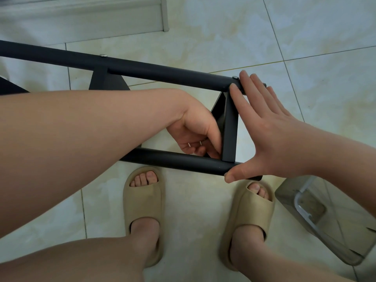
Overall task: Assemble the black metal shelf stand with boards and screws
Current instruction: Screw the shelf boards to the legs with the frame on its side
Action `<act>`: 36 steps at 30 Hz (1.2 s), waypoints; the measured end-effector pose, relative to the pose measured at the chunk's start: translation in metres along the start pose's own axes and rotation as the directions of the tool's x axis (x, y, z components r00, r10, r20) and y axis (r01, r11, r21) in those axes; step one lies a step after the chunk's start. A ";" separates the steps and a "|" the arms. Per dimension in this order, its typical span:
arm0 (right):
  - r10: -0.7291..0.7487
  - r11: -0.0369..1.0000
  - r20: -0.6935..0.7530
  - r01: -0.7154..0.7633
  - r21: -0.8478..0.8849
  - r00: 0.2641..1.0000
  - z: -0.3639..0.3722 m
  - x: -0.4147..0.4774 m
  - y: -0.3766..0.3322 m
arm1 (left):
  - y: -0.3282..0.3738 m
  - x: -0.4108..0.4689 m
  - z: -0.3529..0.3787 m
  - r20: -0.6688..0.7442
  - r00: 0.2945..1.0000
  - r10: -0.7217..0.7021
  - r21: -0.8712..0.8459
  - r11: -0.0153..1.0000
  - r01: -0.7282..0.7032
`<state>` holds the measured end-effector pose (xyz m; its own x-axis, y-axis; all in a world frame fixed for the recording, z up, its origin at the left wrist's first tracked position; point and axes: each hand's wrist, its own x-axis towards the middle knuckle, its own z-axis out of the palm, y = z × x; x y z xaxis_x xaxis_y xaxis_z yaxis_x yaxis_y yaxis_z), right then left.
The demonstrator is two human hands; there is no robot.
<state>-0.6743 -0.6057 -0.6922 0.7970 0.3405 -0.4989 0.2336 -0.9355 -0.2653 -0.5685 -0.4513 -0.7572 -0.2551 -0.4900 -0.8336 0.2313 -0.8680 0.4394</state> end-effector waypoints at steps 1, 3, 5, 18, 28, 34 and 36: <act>-0.002 1.000 -0.003 0.002 0.001 1.000 0.000 0.000 0.000 | 0.002 0.001 0.001 -0.012 1.000 0.004 -0.002 1.000 -0.004; -0.002 1.000 -0.007 0.002 0.003 1.000 0.001 0.000 0.000 | 0.003 0.004 0.000 -0.023 1.000 0.019 -0.005 1.000 -0.019; -0.004 1.000 -0.012 0.004 0.004 1.000 0.001 0.000 0.000 | 0.003 0.004 0.001 -0.013 0.999 0.030 -0.025 0.999 -0.030; -0.020 1.000 -0.042 0.020 0.004 0.999 0.001 0.004 0.006 | 0.001 0.003 0.004 -0.026 0.996 0.081 -0.118 0.990 -0.083; 0.000 0.997 0.023 0.002 -0.071 1.000 -0.043 0.030 0.037 | 0.021 -0.019 0.008 -0.459 0.874 0.157 -0.083 0.972 -0.218; 0.113 0.989 -0.153 -0.126 -0.082 0.982 -0.026 -0.008 0.030 | 0.031 -0.055 0.030 -0.822 0.510 0.252 0.301 0.954 0.013; 0.170 0.984 -0.111 -0.175 -0.036 0.979 -0.017 -0.029 0.030 | 0.031 -0.063 0.044 -0.857 0.439 0.270 0.341 0.935 0.092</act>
<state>-0.6811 -0.6451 -0.6716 0.8821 0.1636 -0.4417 0.1105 -0.9835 -0.1435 -0.5865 -0.4506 -0.6764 0.7554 -0.3796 -0.5341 -0.1276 -0.8847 0.4483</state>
